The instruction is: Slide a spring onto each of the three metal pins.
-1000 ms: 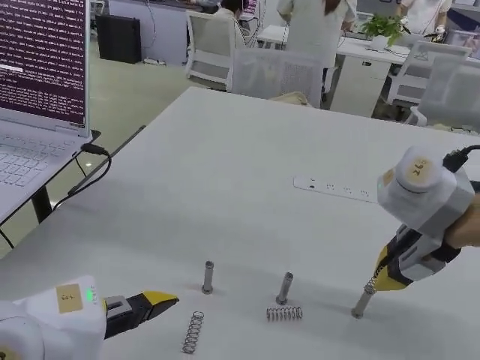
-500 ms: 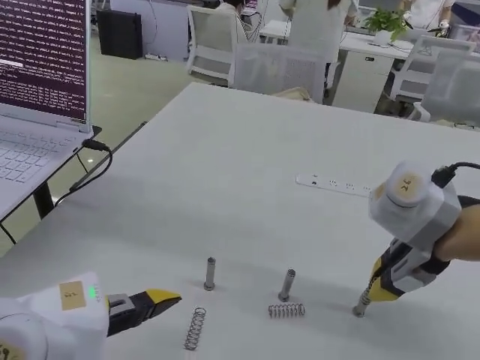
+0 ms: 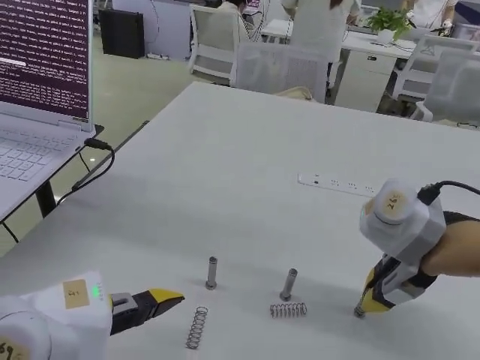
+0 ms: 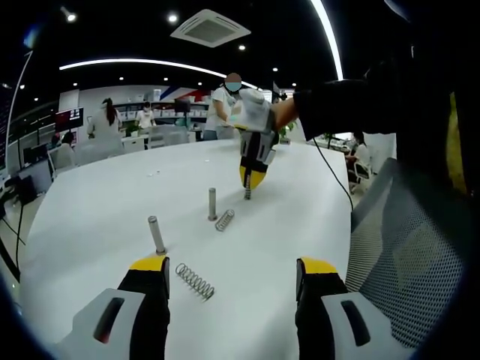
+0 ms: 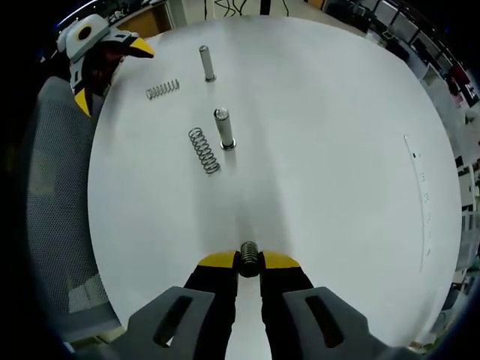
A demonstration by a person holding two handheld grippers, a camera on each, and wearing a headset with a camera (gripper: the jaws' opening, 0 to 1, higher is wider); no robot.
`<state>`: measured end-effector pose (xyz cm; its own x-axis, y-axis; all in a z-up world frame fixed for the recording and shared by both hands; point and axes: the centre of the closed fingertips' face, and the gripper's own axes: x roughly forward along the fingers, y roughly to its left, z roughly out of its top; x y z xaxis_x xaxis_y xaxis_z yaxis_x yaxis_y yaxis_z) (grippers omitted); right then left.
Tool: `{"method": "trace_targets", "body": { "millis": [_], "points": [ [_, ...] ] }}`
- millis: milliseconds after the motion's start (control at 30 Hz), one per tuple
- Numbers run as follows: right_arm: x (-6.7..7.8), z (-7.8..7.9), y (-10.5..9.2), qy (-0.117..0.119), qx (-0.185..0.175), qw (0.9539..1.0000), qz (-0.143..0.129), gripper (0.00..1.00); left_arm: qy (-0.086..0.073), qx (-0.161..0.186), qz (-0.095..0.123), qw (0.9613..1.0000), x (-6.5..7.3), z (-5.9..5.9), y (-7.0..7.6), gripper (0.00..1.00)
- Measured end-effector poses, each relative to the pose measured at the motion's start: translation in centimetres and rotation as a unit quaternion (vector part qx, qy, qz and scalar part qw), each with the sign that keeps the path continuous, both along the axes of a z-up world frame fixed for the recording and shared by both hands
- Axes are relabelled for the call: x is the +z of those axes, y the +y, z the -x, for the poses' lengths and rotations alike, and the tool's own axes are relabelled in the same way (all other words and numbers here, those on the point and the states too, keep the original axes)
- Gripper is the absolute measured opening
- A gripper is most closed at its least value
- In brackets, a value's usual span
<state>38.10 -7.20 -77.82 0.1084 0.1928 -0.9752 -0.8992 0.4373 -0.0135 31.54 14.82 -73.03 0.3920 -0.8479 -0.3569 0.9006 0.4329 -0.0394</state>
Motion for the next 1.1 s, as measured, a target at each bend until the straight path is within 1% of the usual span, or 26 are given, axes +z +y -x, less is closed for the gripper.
{"method": "trace_targets", "body": {
  "millis": [233, 500, 767, 967, 1100],
  "points": [
    [0.04, 0.07, 0.03, 0.0, -0.002, 1.0, 0.0, 0.09, 0.0, -0.002, 0.002, 1.0, 0.0, 0.06, -0.14, 0.64],
    [-0.16, 0.23, -0.11, 0.0, 0.004, 1.0, 0.005, 0.1, 0.0, 0.0, 0.002, 1.0, 0.02, 0.06, -0.03, 0.64],
    [-0.14, 0.41, -0.08, -0.002, 0.006, 1.0, 0.003, 0.15, 0.0, -0.002, 0.001, 1.0, 0.09, 0.03, -0.06, 0.64],
    [0.06, 0.29, -0.01, -0.008, 0.009, 0.9999, 0.0, 0.2, -0.001, -0.004, 0.0, 1.0, 0.1, 0.07, -0.13, 0.64],
    [0.15, 0.31, -0.05, -0.012, 0.01, 0.9999, 0.001, 0.22, -0.001, -0.004, 0.001, 1.0, 0.14, 0.14, -0.16, 0.64]
  ]
}}
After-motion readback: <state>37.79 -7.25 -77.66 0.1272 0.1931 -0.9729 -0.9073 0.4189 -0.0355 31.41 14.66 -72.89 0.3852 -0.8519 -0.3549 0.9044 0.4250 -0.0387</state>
